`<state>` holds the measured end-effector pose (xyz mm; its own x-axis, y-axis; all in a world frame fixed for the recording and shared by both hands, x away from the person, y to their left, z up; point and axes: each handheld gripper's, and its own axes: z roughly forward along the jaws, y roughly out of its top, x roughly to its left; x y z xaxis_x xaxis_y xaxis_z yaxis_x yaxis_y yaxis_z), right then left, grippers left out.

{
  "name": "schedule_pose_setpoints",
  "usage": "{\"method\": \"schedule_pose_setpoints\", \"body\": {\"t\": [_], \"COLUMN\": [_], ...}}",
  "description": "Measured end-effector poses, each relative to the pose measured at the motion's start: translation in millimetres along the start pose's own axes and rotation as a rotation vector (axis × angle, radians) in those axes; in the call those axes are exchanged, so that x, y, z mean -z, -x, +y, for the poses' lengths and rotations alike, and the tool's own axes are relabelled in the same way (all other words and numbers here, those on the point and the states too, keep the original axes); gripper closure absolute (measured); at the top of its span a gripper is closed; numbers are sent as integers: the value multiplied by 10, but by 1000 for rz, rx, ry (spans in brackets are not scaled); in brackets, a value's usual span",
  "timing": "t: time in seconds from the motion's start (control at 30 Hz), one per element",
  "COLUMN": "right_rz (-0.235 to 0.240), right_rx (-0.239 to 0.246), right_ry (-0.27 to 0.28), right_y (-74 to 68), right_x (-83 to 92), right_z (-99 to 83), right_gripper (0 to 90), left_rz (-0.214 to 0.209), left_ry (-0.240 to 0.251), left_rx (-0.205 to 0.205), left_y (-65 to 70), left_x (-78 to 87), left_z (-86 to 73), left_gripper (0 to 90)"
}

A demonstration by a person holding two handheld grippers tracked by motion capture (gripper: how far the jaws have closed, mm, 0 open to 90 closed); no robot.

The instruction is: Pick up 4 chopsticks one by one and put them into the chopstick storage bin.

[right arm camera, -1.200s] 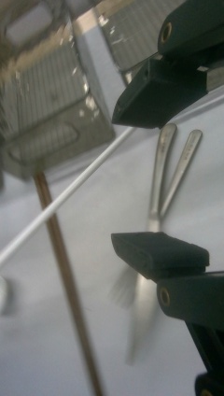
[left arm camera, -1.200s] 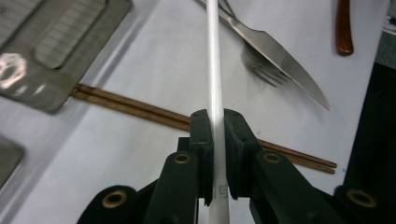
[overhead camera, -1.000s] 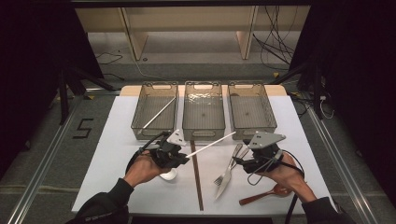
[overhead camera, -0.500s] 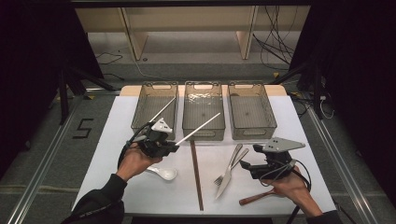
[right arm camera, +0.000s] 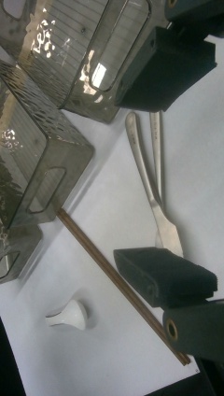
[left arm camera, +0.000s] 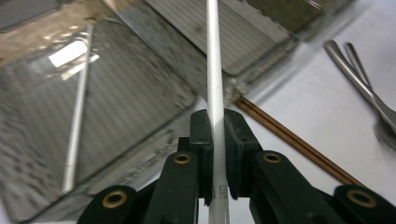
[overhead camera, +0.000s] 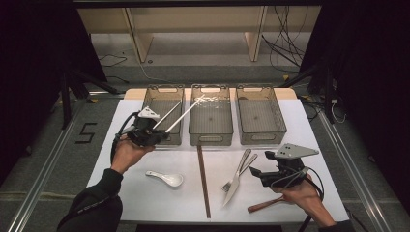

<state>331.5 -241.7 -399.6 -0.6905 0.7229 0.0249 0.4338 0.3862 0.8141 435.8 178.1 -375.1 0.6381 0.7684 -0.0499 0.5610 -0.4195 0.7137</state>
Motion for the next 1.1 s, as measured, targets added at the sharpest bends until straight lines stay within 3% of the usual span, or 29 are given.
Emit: {"method": "schedule_pose_setpoints", "body": {"t": [0.27, 0.57, 0.77, 1.1], "right_rz": [1, 6, 15, 18], "right_rx": [0, 6, 12, 18], "right_ry": [-2, -4, -4, -3], "right_y": [-1, -11, -24, -29], "right_x": [5, 13, 10, 13], "right_z": [-3, 4, 7, 13], "right_gripper": [221, 217, 218, 219], "left_rz": [68, 121, 157, 183], "left_ry": [22, -25, -90, -139], "left_rx": [87, 150, 185, 224], "left_y": [-337, -596, -753, -882], "left_x": [8, -179, -348, -467], "left_z": [51, 118, 144, 160], "left_gripper": [826, 826, 826, 825]}}
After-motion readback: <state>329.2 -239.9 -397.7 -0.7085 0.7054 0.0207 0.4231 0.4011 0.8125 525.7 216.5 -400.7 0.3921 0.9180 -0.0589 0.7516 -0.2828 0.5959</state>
